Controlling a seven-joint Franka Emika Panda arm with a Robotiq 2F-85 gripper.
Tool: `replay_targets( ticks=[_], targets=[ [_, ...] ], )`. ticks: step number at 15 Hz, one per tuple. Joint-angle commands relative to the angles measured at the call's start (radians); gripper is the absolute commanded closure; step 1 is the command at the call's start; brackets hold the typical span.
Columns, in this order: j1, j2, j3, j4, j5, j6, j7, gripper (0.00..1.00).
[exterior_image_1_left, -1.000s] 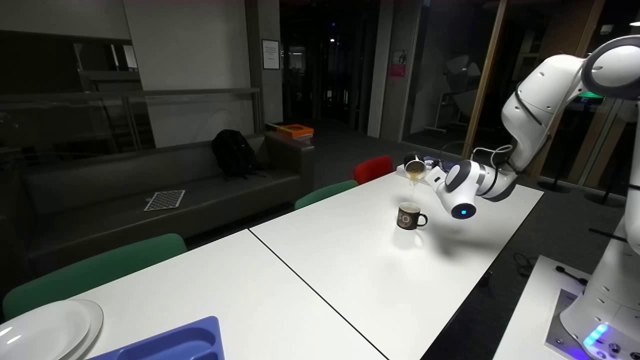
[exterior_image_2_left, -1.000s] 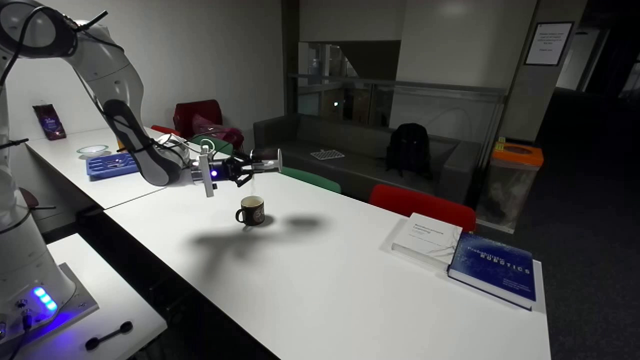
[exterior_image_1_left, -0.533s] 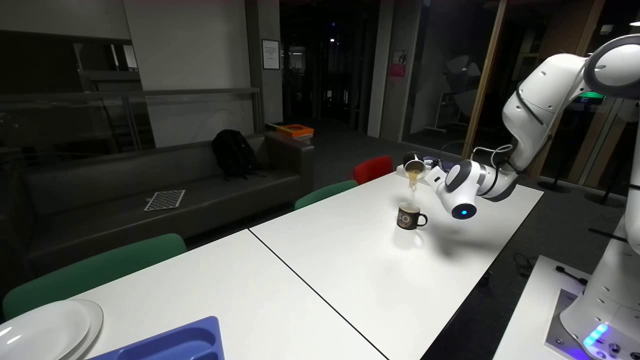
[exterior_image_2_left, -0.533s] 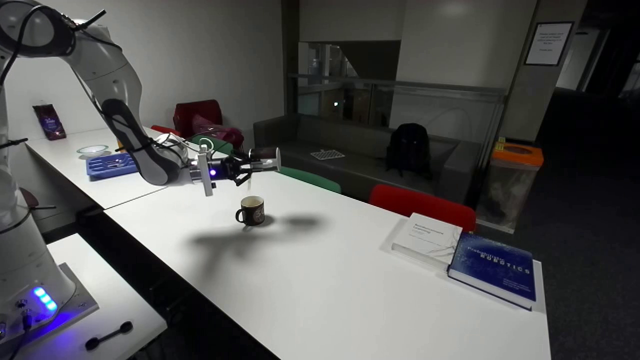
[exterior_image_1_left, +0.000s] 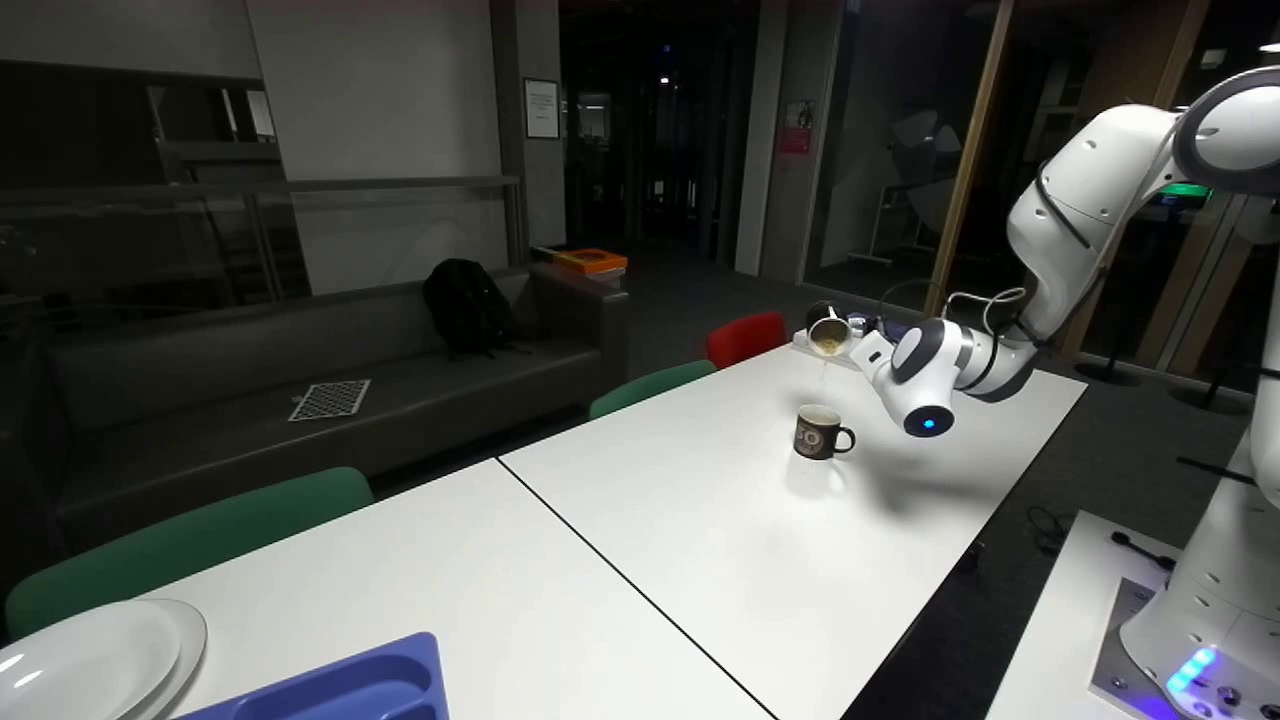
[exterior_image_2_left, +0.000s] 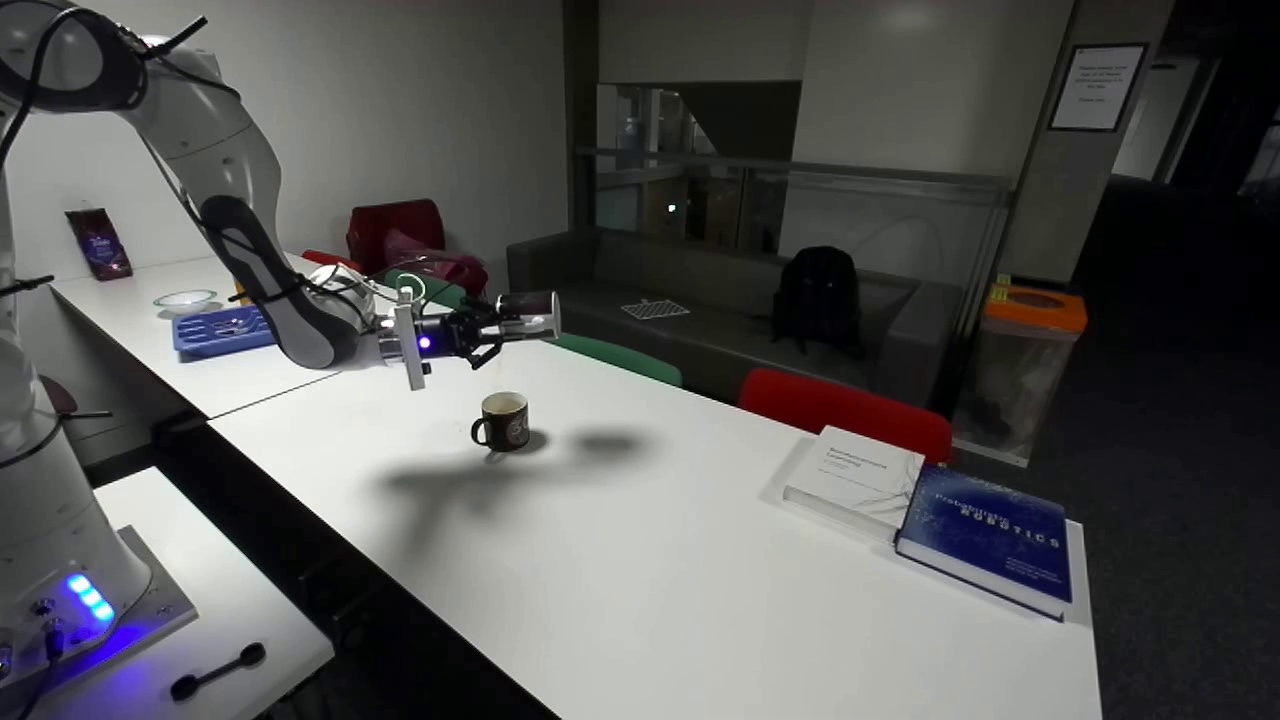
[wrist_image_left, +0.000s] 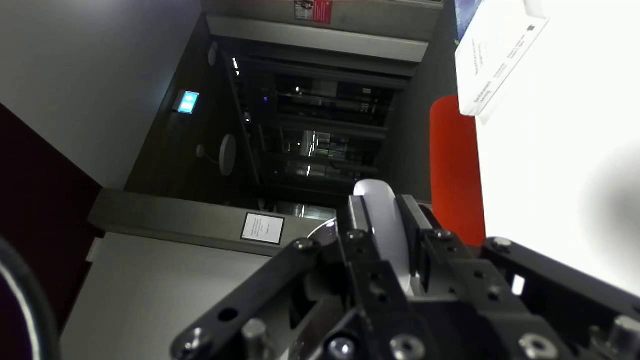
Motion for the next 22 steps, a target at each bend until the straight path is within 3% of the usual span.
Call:
replay_targets(
  ticks=[1,22],
  targets=[
    [0.001,-0.065,0.002,-0.046,-0.037,-0.063,-0.003,0.95],
    [-0.014,-0.056,-0.024,-0.035,-0.075,-0.065,0.005,0.95]
  ],
)
